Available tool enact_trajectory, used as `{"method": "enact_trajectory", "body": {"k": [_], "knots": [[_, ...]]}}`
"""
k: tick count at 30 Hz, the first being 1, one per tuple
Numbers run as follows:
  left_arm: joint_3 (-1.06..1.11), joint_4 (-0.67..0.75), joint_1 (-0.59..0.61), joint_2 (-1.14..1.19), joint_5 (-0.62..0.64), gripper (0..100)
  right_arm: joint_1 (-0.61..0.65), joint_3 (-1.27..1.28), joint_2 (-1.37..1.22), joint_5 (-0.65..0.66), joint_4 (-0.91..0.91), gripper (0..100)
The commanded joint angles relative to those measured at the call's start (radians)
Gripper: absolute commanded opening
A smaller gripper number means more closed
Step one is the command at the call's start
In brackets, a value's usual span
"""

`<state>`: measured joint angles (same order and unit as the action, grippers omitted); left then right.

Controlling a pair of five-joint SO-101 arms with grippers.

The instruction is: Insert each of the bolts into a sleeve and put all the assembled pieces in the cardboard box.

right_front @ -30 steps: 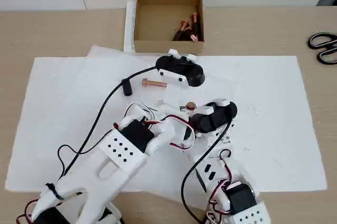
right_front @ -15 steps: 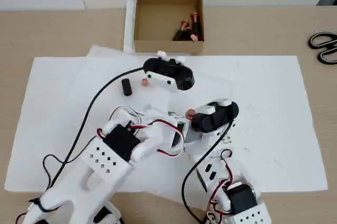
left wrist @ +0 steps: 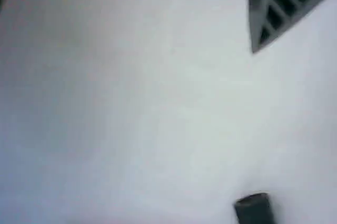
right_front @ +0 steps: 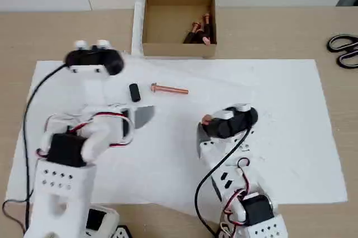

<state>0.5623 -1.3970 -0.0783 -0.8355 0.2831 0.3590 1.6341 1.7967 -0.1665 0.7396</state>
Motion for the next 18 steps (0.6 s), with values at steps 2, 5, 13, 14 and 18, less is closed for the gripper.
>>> {"method": "enact_trajectory", "body": {"k": [2, 5, 13, 14, 18], "knots": [[-0.082, -0.052, 0.21, -0.098, -0.005, 30, -0.125, -0.106, 0.01, 0.002, -0.002, 0.4], [-0.11, -0.063, 0.345, -0.115, -0.009, 30, -0.145, -0.247, -0.007, 0.035, 0.104, 0.4], [-0.107, -0.163, 0.443, -0.118, -0.16, 30, -0.226, -0.735, -0.39, 0.126, 0.248, 0.4], [-0.107, -0.16, 0.443, -0.121, -0.166, 30, -0.225, -0.81, -0.458, 0.13, 0.248, 0.4], [-0.105, -0.164, 0.443, -0.121, -0.166, 30, -0.217, -1.097, -0.746, 0.132, 0.257, 0.4]]}}
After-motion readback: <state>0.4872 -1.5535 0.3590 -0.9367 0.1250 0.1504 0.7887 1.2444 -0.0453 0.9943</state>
